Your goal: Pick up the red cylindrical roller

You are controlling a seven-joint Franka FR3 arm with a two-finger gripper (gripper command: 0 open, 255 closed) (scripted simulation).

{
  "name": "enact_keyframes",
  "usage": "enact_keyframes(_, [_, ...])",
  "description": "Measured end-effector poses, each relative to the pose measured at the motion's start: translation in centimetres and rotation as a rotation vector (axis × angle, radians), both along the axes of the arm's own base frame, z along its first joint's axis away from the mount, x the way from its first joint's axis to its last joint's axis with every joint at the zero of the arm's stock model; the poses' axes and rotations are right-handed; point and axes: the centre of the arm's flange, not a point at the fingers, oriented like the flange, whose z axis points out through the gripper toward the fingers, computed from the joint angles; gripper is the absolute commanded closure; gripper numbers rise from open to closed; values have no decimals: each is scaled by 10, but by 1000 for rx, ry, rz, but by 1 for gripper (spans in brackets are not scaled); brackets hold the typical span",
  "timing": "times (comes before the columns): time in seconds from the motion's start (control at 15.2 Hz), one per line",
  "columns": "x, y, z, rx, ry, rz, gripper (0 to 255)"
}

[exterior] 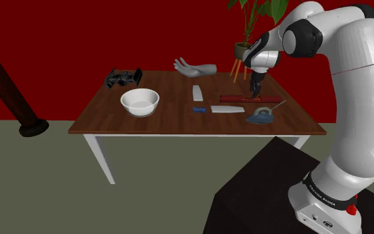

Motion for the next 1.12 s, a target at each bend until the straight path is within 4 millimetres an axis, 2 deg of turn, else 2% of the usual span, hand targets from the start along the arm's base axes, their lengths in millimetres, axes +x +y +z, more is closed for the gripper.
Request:
enact_keyframes(0.53, [7, -4, -45, 3, 2, 14, 0])
enact_keyframes(0.59, [7, -4, -47, 3, 2, 14, 255])
enact_keyframes(1.12, [7, -5, -48, 3, 1, 15, 255])
